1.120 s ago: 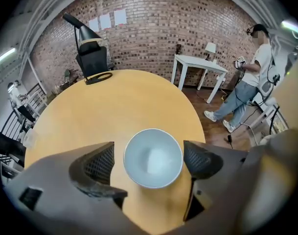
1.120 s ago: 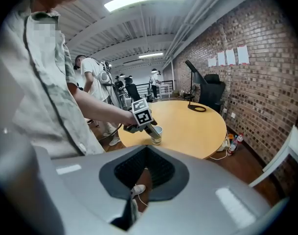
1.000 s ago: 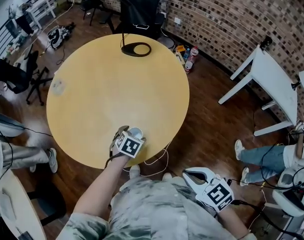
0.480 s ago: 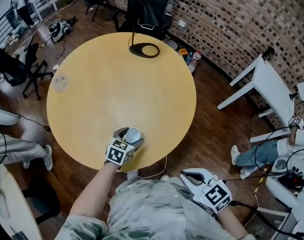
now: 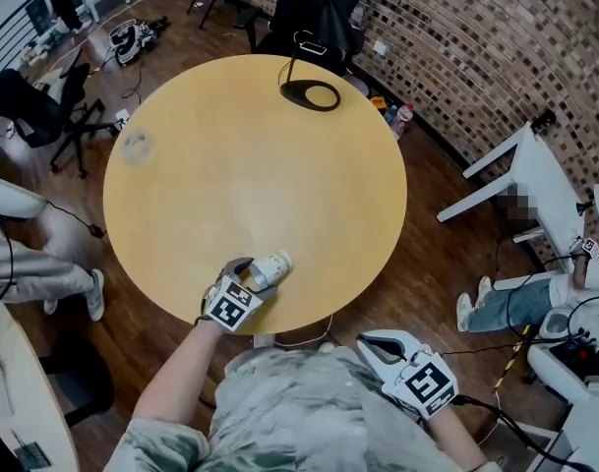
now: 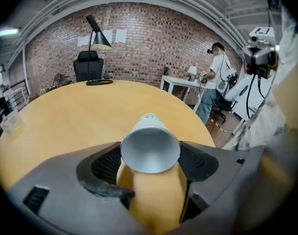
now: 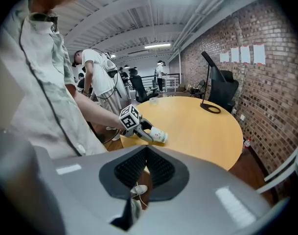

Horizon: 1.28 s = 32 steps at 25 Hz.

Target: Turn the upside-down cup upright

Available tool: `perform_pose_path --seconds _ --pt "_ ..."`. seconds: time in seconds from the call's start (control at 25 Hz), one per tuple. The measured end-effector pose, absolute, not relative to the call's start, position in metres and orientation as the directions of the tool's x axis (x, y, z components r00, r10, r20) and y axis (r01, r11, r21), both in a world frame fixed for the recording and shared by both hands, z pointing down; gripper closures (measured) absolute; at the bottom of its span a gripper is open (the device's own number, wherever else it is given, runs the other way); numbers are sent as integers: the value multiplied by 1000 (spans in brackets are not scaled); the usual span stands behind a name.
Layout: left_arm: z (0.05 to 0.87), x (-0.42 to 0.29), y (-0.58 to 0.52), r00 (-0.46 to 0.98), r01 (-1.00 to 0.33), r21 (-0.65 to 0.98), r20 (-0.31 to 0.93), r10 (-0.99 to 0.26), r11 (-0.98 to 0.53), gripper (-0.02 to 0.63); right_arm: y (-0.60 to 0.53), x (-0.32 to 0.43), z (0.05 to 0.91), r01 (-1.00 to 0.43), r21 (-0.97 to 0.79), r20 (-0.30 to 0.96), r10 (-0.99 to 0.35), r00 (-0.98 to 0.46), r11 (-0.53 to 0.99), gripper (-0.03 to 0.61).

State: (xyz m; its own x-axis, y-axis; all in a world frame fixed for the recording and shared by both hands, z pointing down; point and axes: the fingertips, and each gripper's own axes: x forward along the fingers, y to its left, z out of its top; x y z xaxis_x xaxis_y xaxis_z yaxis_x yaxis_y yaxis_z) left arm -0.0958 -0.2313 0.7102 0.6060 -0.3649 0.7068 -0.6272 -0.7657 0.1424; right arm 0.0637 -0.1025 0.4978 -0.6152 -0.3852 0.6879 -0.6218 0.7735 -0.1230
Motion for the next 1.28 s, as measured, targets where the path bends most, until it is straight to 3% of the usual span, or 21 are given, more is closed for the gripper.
perform_pose_path --seconds 0.56,0.88,1.08,1.28 --pt "723 -113 -231 550 -588 103 778 -304 -802 236 -102 53 494 -635 -144 659 -405 -634 759 575" --pt "694 -110 -230 526 -607 93 791 -312 -789 150 -107 73 487 -668 -121 658 -444 -608 735 575" --pt "659 -81 -247 414 -603 31 866 -279 -797 158 -101 89 493 -670 -131 642 -452 -619 731 575" --pt "687 -57 -256 224 -514 2 966 -132 -858 237 -97 102 490 -671 -129 639 -456 -619 730 575"
